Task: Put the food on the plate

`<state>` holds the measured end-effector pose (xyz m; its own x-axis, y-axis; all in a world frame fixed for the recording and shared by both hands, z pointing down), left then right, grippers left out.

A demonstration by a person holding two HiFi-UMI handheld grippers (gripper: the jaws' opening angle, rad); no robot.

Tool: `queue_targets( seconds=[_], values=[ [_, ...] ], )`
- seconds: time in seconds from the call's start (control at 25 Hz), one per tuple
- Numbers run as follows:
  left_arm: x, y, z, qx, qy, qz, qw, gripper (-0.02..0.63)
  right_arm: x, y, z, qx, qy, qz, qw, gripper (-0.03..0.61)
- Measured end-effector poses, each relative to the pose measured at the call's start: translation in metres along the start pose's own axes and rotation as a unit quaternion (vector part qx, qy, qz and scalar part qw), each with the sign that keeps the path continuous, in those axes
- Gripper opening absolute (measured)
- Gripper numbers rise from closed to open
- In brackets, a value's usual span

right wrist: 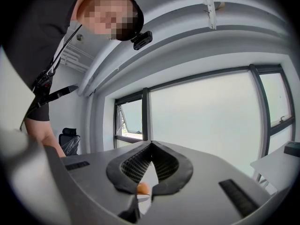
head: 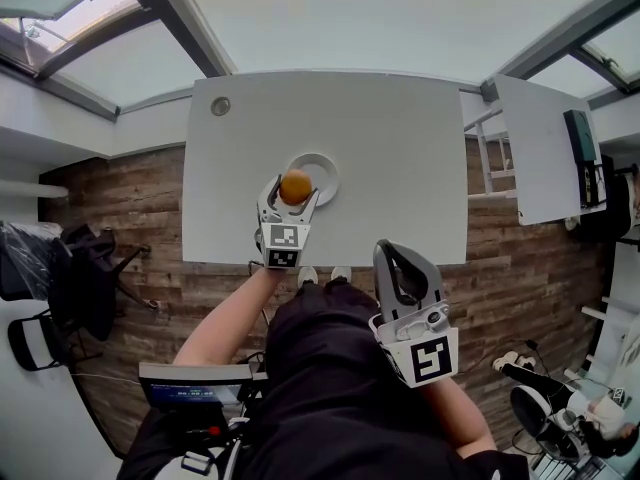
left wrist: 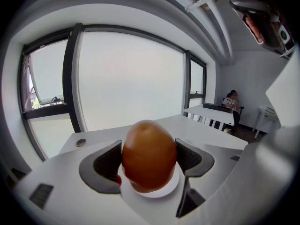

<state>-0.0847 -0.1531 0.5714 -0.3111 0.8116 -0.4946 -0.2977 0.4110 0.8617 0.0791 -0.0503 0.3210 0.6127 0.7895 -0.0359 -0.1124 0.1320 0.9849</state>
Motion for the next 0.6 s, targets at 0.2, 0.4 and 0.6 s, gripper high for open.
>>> queue_targets(
  seconds=[0.2,0.4,0.6],
  values=[
    [-0.015,0.017,0.005,-0.021,0.005,-0.011,0.9997,0.341,0.004,0.0,0.001,0.003,-0.023,0.009,1.0,-0.003],
    [-0.028,0.033,0.013,-0.008,0.031,-0.046,0.9984,0.341,0.004,0.003,-0.003,0.006,-0.043,0.011,0.999,-0.003],
    [-0.038,0.045,0.007,-0.036,0.022,-0.04,0.9983,0.341,-0.005,0.012,0.006,0.01,-0.018,0.002,1.0,-0.003]
  ],
)
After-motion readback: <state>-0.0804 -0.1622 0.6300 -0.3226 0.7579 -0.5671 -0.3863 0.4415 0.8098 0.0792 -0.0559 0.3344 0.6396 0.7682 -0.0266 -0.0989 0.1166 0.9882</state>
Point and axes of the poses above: the fingertips, and each gripper's own axes: x backward along the fingers, z to its right, y out of its underside, the point moved 4 cm from there along x, backward along the fingers, and after that the axes turned 8 degrees about -x, right-handed, at the moved point
